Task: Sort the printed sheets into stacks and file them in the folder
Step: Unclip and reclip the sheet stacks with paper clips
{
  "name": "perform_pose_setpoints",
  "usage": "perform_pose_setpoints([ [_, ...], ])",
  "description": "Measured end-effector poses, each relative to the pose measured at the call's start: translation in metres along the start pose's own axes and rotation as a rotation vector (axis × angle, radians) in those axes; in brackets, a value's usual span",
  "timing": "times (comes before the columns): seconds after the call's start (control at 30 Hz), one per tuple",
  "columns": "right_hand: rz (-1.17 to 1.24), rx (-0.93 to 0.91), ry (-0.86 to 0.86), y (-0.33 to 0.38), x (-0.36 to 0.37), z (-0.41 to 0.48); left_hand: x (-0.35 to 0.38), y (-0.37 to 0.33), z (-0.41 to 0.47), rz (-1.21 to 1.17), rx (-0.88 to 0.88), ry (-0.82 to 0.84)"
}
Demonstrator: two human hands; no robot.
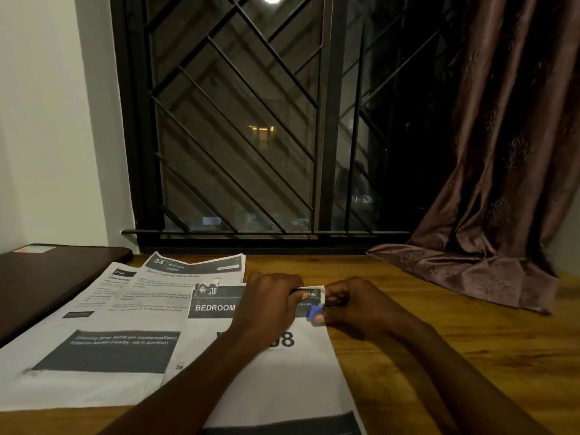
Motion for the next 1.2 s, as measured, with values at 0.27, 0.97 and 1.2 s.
perform_pose_setpoints([
  [0.27, -0.14, -0.07, -0.121, 0.005, 0.003, 0.003, -0.004, -0.004, 0.001, 0.061, 0.033, 0.062],
  [0.97, -0.276, -0.12, -0.198, 0.015, 0.015, -0.002, 0.006, -0.003, -0.004, -0.153, -0.278, 0.203],
  [1.2, -0.174, -0.095, 0.053, 0.004, 0.01, 0.001, 0.001, 0.003, -0.009, -0.413, -0.262, 0.335],
])
Point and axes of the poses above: each hand's wrist, its own z-axis towards the middle knuckle, its own x-axis out of the palm, y = z × x, the point moved 4 cm from there along z, towards the middle knuckle, and after that the axes turned 5 degrees about -y, right-handed, at the moved point
